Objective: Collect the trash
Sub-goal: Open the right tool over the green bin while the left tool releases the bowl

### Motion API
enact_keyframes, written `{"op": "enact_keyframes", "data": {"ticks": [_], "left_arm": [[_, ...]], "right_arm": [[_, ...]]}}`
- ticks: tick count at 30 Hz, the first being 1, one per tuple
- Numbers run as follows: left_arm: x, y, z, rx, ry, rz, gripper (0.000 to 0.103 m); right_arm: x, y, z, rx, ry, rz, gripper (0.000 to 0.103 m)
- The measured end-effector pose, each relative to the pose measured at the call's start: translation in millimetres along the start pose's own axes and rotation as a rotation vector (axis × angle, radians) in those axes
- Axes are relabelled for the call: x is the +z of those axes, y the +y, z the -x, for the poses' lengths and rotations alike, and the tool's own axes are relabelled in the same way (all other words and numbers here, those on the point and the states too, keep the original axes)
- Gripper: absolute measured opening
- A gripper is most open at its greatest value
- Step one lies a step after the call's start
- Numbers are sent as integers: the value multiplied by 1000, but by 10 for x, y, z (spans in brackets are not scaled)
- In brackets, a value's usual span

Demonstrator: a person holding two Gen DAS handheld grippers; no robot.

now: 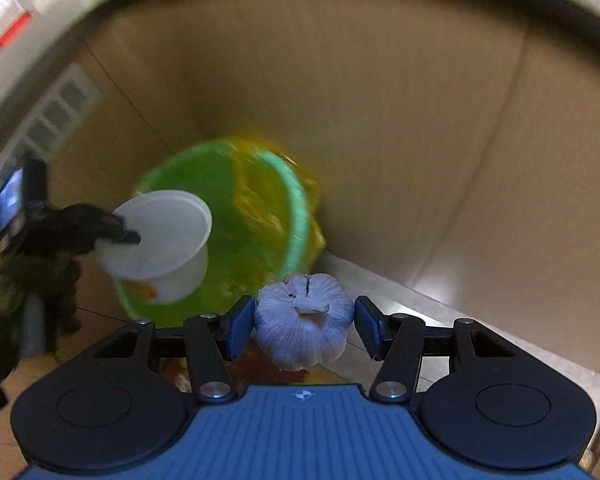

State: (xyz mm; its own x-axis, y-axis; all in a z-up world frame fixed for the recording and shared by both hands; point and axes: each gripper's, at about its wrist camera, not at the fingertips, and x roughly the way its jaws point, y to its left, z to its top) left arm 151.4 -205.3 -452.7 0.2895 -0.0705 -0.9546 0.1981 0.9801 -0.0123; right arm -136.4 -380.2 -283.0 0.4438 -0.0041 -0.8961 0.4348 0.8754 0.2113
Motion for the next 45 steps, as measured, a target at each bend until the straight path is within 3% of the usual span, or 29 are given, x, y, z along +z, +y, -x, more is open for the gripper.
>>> {"op": "enact_keyframes", "data": {"ticks": [4, 9, 12, 14, 19, 23, 26, 32, 36, 38, 41, 45], "left_arm": [[19, -43, -739, -58, 30, 22, 25], [28, 139, -1185, -119, 90, 128, 31], [34, 294, -1045, -189, 61, 152, 30], [37, 339, -853, -228, 41, 98, 30], [-116, 605, -187, -309, -33, 68, 30], [-290, 799, 247, -366, -58, 65, 31], [-429, 931, 391, -409, -58, 120, 31], [-578, 1138, 493, -429, -12, 174, 30], [-564, 1254, 395, -407, -2, 197, 30], [-547, 1317, 386, -393, -4, 206, 30], [-530, 1398, 409, -381, -5, 231, 30], [-549, 1440, 410, -377, 18, 251, 30]], "right_arm": [[-130, -200, -389, 2, 45, -5, 55], [-98, -75, -856, -6, 74, 78, 55], [-12, 13, -991, -4, 71, 122, 55], [79, 95, -1069, 5, 66, 154, 55], [388, 480, -1268, 60, 80, 234, 55], [683, 868, -1558, 173, 154, 232, 55], [807, 1256, -1977, 202, 204, 290, 55], [759, 1958, -3038, 121, 213, 497, 55], [633, 2220, -3696, -34, 187, 709, 56], [611, 2257, -3919, -90, 173, 771, 63], [684, 2216, -4177, -147, 187, 765, 63], [818, 2043, -4512, -137, 299, 628, 62]]}}
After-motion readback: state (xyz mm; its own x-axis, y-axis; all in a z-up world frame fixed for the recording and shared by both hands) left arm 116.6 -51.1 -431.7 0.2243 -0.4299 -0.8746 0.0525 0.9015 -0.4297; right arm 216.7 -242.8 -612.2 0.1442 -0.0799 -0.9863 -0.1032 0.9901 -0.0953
